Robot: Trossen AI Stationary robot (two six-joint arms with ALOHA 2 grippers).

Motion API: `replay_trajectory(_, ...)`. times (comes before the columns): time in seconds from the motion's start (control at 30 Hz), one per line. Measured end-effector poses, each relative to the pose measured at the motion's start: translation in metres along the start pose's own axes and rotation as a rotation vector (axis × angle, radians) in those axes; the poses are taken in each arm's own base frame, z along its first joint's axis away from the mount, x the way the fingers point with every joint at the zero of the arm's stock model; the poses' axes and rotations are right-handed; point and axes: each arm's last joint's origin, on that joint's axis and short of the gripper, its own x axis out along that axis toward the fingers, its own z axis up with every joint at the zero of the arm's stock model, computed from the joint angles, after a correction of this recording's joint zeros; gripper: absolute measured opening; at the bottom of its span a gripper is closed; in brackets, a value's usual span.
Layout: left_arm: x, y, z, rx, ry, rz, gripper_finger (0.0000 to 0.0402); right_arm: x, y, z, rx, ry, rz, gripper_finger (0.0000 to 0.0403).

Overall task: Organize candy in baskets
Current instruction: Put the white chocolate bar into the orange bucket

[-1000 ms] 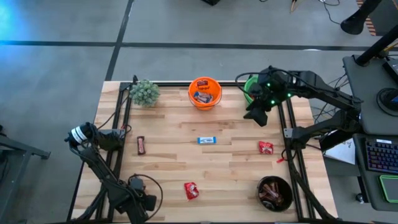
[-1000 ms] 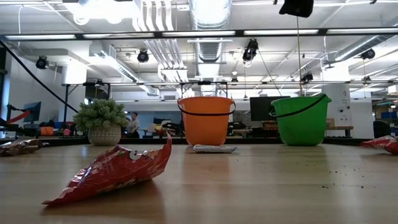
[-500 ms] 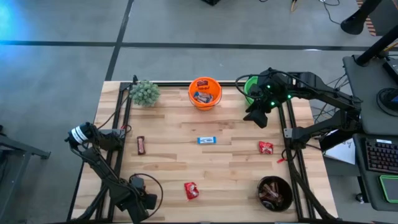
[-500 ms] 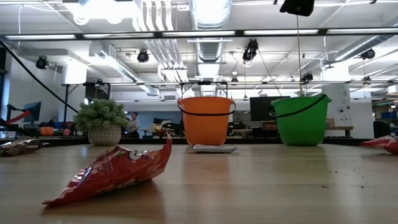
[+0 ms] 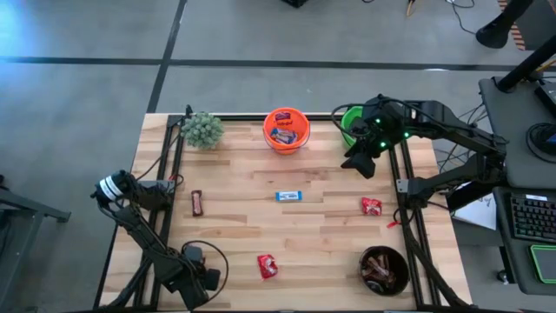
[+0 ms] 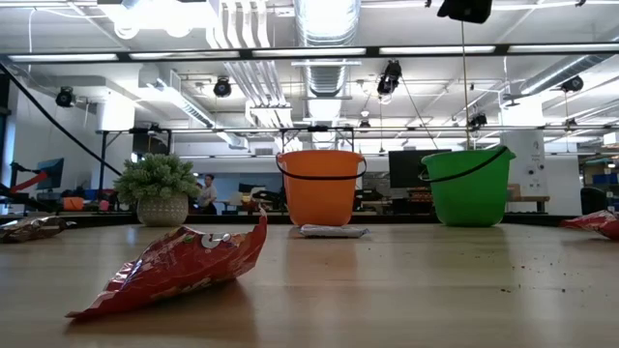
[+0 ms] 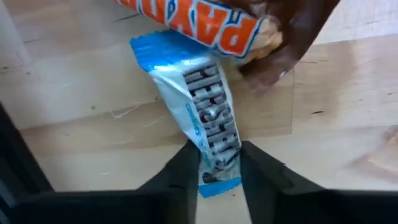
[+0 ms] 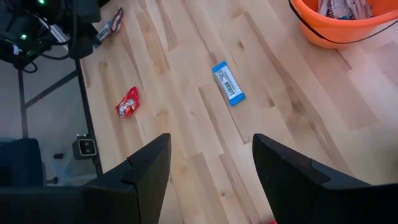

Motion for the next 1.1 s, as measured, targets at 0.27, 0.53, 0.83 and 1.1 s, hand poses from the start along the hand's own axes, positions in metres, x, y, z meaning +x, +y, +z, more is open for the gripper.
replay_trajectory(0.27, -0.004, 0.000, -0.004, 0.044, 0.005, -0.003, 0.0010, -0.001, 0.000, 0.000, -0.016, -0.003, 0.001, 0.0216)
replay_trajectory(0.53, -0.029, 0.007, -0.032, 0.106, 0.021, -0.001, 0.0010, 0.000, 0.000, 0.000, -0.021, -0.004, 0.000, 0.0216)
replay_trajectory(0.83, -0.089, 0.006, -0.050, 0.189, -0.174, -0.143, 0.0010, 0.000, 0.000, 0.000, -0.021, -0.007, -0.008, 0.0216)
replay_trajectory(1.1, -0.128, 0.005, -0.041, 0.269, -0.423, -0.227, 0.0010, 0.000, 0.000, 0.001, 0.033, -0.009, -0.008, 0.0216)
